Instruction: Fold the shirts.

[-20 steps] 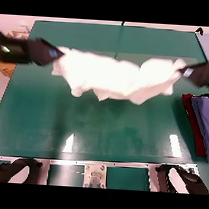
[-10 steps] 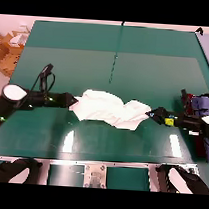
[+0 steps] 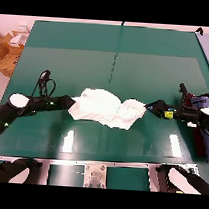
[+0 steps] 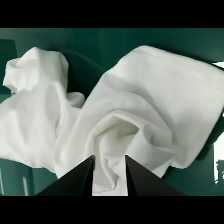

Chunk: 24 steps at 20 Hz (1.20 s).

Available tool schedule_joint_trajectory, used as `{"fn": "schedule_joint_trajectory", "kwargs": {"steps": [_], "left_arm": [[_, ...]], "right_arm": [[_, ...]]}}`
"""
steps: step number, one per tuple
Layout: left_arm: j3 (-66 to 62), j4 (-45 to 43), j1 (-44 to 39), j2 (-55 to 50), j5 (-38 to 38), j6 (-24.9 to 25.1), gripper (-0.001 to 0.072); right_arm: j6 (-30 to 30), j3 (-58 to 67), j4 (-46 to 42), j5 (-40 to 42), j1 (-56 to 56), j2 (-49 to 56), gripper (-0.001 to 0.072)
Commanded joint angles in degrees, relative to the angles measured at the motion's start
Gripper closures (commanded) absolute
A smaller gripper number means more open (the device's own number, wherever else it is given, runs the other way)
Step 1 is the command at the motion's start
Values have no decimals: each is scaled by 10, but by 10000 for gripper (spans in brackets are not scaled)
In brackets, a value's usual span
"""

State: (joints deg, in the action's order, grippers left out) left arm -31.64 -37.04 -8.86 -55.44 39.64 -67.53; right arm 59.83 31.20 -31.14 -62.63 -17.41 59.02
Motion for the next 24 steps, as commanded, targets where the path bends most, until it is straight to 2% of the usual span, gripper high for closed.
{"fn": "schedule_joint_trajectory", "kwargs": {"steps": [1,4,5,6,7,8,11,15,16,17,18,19,21,22,24], "left_arm": [[3,-3,0,0,7,7,311],[-4,-28,3,0,-2,20,310],[-12,-48,3,0,-2,19,310],[-20,-63,3,0,-1,15,310],[-30,-76,3,0,-2,14,310],[-39,-87,3,0,-2,13,310],[-72,-132,3,0,9,-29,309],[-120,-187,3,0,61,-58,309],[-130,-202,3,0,79,-63,280],[-138,-217,3,0,93,-78,142],[-144,-239,3,0,106,-103,117],[-149,-256,3,0,116,-116,117],[-150,-272,3,0,128,-136,117],[-150,-275,3,0,133,-139,117],[-150,-290,3,0,134,-152,117]], "right_arm": [[21,18,-49,-61,0,-7,436],[54,-27,-100,-84,0,-38,435],[57,-55,-100,-82,0,-56,407],[58,-81,-97,-74,0,-70,355],[57,-108,-91,-59,0,-81,254],[57,-131,-77,-43,1,-84,196],[55,-173,-35,31,34,-82,197],[56,-174,25,135,148,-46,223],[56,-174,40,154,177,-26,223],[56,-172,53,172,205,-3,222],[55,-167,63,190,228,18,244],[55,-155,70,207,248,38,377],[55,-123,70,221,271,63,597],[45,-106,70,218,271,65,679],[31,-69,62,174,263,63,699]]}}
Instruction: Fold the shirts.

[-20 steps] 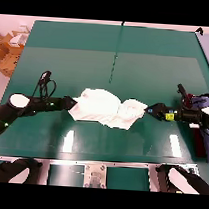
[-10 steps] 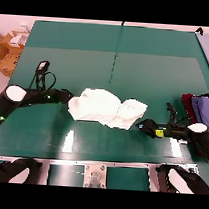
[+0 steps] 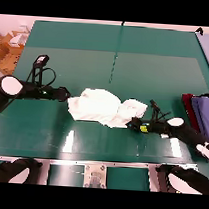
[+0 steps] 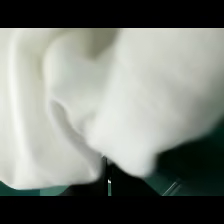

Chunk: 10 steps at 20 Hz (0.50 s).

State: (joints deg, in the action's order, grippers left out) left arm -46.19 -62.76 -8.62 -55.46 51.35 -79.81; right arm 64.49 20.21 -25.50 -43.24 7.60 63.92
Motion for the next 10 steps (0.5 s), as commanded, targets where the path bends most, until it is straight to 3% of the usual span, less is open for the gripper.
{"fn": "schedule_joint_trajectory", "kwargs": {"steps": [1,6,10], "left_arm": [[-5,-45,0,0,18,-34,117],[-4,-102,0,0,13,-55,118],[-4,-103,0,0,-18,-59,118]], "right_arm": [[-15,56,-1,-56,5,8,700],[28,126,-11,-259,-54,-121,700],[69,240,-45,-271,-171,-242,701]]}}
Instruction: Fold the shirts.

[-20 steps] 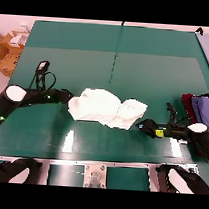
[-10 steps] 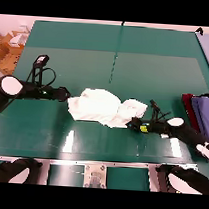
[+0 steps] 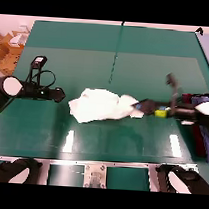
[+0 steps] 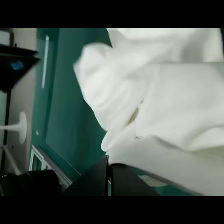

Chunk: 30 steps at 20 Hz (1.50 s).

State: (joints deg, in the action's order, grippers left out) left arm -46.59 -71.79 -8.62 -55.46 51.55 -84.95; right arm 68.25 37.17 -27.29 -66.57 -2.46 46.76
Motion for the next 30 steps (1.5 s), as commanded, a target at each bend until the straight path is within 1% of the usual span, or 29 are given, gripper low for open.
{"fn": "schedule_joint_trajectory", "kwargs": {"steps": [1,4,7,9,13,16,19,20,21,22,23,26,30], "left_arm": [[0,-12,0,0,-25,-13,118],[6,-3,0,-5,-22,-17,118],[24,78,0,-49,-18,-9,118],[43,157,0,-91,-6,42,118],[62,277,0,-152,7,121,118],[72,324,-9,-197,46,174,118],[83,341,-13,-239,45,195,123],[82,347,-13,-244,39,195,291],[78,353,-13,-244,32,206,532],[73,367,-13,-244,31,222,684],[65,369,-13,-242,31,231,682],[17,362,-13,-223,35,231,683],[-70,337,-12,-161,35,218,683]], "right_arm": [[38,97,-52,-38,-113,-73,701],[37,114,-65,-23,-221,-57,701],[31,106,-67,-10,-266,-4,701],[25,106,-65,-10,-266,35,701],[1,106,-63,-17,-266,78,700],[0,106,-64,-14,-266,78,700],[-4,106,-64,-14,-266,78,700],[-4,106,-64,-14,-266,78,701],[-4,106,-64,-15,-266,78,700],[-4,106,-64,-15,-266,78,701],[-4,106,-64,-15,-266,78,701],[-4,108,-64,-16,-267,73,701],[-3,111,-64,-19,-267,48,701]]}}
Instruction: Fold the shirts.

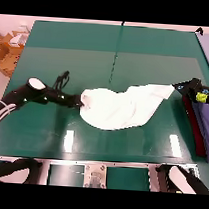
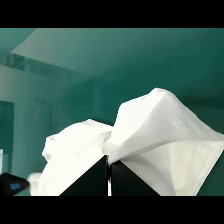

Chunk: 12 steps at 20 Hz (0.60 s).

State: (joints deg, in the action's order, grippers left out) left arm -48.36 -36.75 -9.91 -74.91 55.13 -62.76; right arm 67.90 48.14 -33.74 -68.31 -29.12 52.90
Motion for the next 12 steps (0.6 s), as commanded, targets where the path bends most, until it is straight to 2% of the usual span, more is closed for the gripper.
{"fn": "schedule_joint_trajectory", "kwargs": {"steps": [1,4,7,12], "left_arm": [[-76,-30,0,51,0,-10,683],[-143,-102,15,95,14,-59,684],[-216,-104,60,143,48,-69,684],[-437,-105,122,226,57,-73,684]], "right_arm": [[0,2,0,-2,-1,-19,701],[1,2,1,-2,-1,-31,701],[1,27,23,-3,-1,-58,701],[43,223,48,-3,-5,-111,701]]}}
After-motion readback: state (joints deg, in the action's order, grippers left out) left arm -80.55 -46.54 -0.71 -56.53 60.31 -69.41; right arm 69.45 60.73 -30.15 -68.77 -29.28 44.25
